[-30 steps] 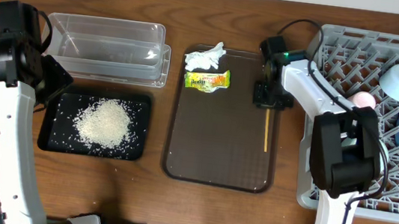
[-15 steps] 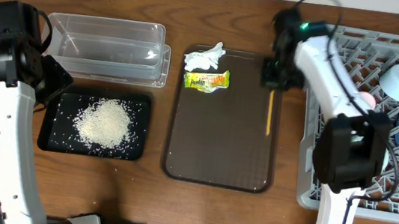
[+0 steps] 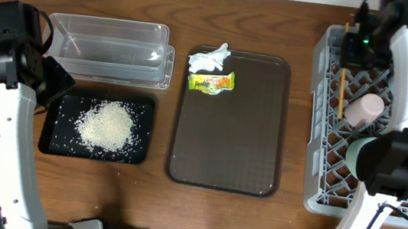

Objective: Sort waste into correct bins and load items into the dishwasher rack
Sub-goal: 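Grasp the yellow pencil and carry it into the dish rack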

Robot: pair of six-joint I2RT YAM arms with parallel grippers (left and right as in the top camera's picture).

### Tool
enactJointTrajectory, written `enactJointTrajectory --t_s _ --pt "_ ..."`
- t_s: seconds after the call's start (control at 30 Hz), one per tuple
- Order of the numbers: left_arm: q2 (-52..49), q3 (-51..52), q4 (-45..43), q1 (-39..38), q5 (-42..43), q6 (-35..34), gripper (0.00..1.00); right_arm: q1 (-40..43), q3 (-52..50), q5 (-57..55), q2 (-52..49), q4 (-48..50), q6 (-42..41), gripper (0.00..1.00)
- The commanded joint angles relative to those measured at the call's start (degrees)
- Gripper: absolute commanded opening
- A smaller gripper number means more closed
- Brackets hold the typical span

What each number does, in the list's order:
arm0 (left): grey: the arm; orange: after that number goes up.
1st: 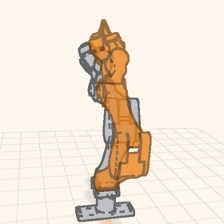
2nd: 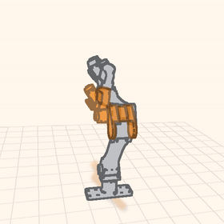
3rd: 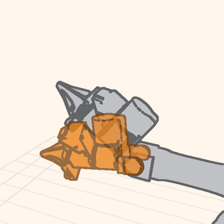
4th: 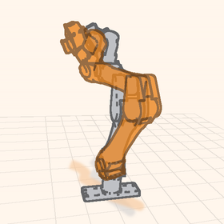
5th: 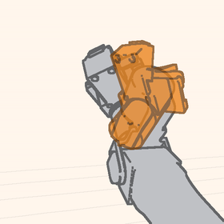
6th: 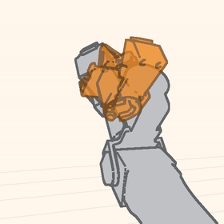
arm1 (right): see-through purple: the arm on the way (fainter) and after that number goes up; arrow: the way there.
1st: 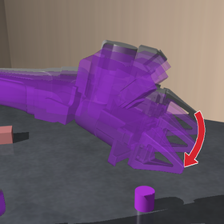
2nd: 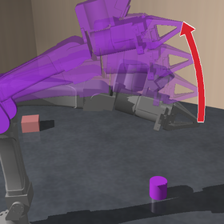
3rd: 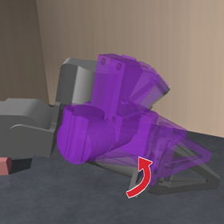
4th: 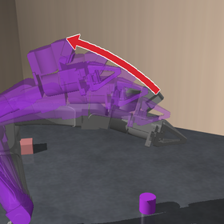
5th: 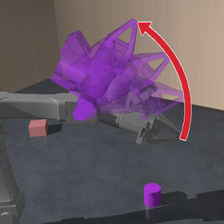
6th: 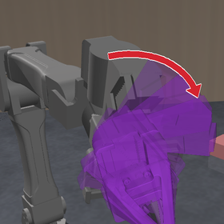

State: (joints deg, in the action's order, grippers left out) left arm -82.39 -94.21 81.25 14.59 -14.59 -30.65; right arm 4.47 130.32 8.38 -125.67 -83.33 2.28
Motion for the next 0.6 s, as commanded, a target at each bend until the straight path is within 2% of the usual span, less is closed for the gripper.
enactJointTrajectory --t_s 0.0,0.3,0.37,0.43,0.47,0.57 --pt "0.4 -0.2 0.4 0.2 -0.9 -0.1 0.9 1.0 -0.1 2.4 0.8 0.7 4.0 0.01" --pt "0.4 -0.2 0.4 0.2 -0.9 -0.1 0.9 0.0 -5.8 2.6 0.8 4.9 2.0 0.04" --pt "0.4 -0.2 0.4 0.2 -0.9 -0.1 0.9 -0.3 -7.7 2.4 0.8 6.1 1.0 0.14" --pt "0.4 -0.2 0.4 0.2 -0.9 -0.1 0.9 -0.5 -9.5 2.4 0.8 7.2 0.2 0.37" --pt "0.4 -0.2 0.4 0.2 -0.9 -0.1 0.9 -0.5 -10.0 2.4 0.8 7.4 -0.4 0.46" --pt "0.4 -0.2 0.4 0.2 -0.9 -0.1 0.9 -0.5 -10.2 2.4 0.9 7.2 -1.1 0.48"
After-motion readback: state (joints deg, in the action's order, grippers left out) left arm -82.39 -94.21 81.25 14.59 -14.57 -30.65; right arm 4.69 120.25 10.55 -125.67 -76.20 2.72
